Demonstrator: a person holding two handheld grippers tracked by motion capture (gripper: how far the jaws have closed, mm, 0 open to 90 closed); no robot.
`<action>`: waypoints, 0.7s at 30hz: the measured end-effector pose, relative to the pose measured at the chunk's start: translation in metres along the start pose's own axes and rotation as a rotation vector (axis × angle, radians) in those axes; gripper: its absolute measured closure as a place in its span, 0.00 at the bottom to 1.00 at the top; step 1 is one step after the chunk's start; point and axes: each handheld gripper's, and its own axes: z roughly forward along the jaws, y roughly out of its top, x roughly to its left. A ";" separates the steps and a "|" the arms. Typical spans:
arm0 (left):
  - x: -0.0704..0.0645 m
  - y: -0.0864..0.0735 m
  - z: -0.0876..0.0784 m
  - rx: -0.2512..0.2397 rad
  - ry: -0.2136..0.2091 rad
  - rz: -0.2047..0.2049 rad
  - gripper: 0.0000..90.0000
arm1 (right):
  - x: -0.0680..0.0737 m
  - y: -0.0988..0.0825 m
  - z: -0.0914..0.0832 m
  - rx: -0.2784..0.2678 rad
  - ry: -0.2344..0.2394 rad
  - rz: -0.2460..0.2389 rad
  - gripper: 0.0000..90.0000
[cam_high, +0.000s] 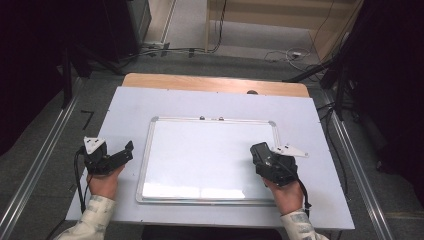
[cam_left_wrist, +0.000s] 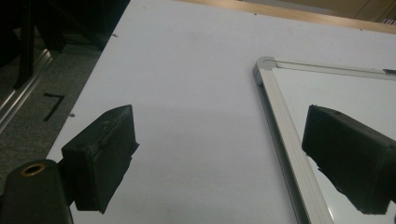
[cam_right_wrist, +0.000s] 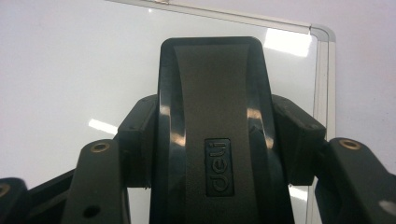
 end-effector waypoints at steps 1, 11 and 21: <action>0.000 0.000 0.000 0.000 0.000 0.000 0.12 | 0.000 0.000 0.000 0.000 0.000 0.003 0.43; -0.001 0.000 0.000 -0.001 -0.001 0.000 0.12 | -0.002 0.000 -0.001 -0.001 -0.010 0.012 0.43; -0.002 0.001 0.001 -0.004 -0.005 -0.001 0.12 | -0.003 -0.001 -0.003 -0.007 -0.020 0.025 0.43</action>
